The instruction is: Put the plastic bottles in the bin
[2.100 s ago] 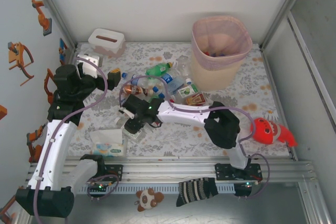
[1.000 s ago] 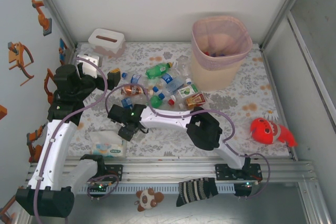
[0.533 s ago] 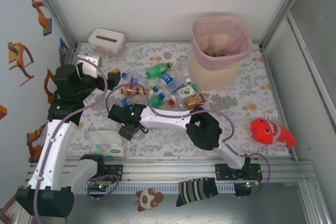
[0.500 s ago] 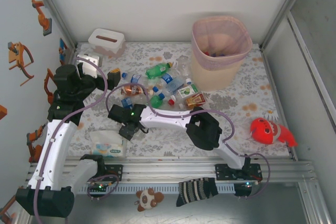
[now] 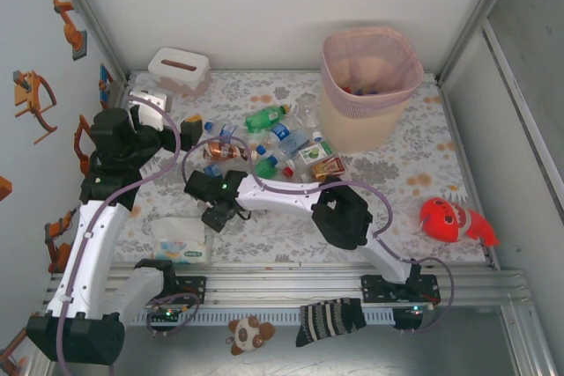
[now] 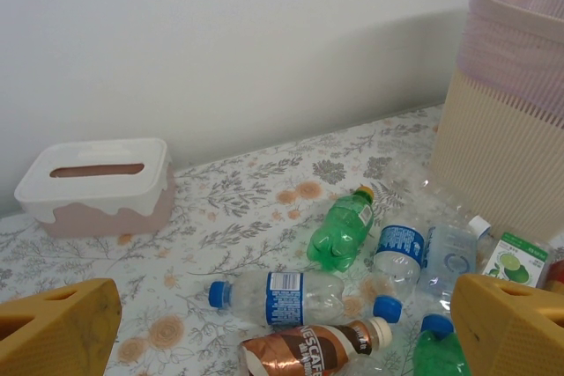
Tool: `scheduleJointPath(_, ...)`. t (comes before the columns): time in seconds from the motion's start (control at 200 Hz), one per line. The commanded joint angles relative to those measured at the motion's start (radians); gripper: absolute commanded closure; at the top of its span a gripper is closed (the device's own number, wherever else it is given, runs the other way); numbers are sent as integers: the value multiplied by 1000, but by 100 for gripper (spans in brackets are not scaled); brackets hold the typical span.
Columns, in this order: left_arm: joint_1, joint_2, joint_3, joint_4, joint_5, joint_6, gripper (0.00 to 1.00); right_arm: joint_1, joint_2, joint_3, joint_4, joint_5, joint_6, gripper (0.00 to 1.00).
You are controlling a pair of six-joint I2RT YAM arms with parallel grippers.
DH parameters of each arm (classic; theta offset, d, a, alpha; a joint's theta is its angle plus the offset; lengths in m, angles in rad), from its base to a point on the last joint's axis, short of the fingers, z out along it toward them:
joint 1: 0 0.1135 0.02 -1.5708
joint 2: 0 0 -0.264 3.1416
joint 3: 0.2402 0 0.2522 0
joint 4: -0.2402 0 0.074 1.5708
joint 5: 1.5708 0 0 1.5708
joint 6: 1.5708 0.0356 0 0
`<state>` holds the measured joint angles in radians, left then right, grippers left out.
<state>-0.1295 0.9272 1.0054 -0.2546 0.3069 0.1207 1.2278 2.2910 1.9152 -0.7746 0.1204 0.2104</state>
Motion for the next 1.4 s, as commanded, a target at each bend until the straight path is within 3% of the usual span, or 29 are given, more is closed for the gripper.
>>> scheduleJointPath(0.0,8,-2,-10,15,9,-9,5,-3,34,28,-32,-13,11,26)
scheduleJointPath(0.245,8,-2,-10,15,9,-9,5,-4,44,41,-40,-17,7,24)
scheduleJointPath(0.491,7,-2,-10,14,9,-9,5,-3,0,24,-26,-2,7,33)
scheduleJointPath(0.841,7,1,-10,14,8,-9,5,-9,-146,7,-23,32,10,36)
scheduleJointPath(1.162,8,5,-10,16,11,-12,5,-118,-352,-111,-3,48,31,36)
scheduleJointPath(1.397,10,9,-10,19,12,-13,5,-263,-499,-206,-10,37,35,36)
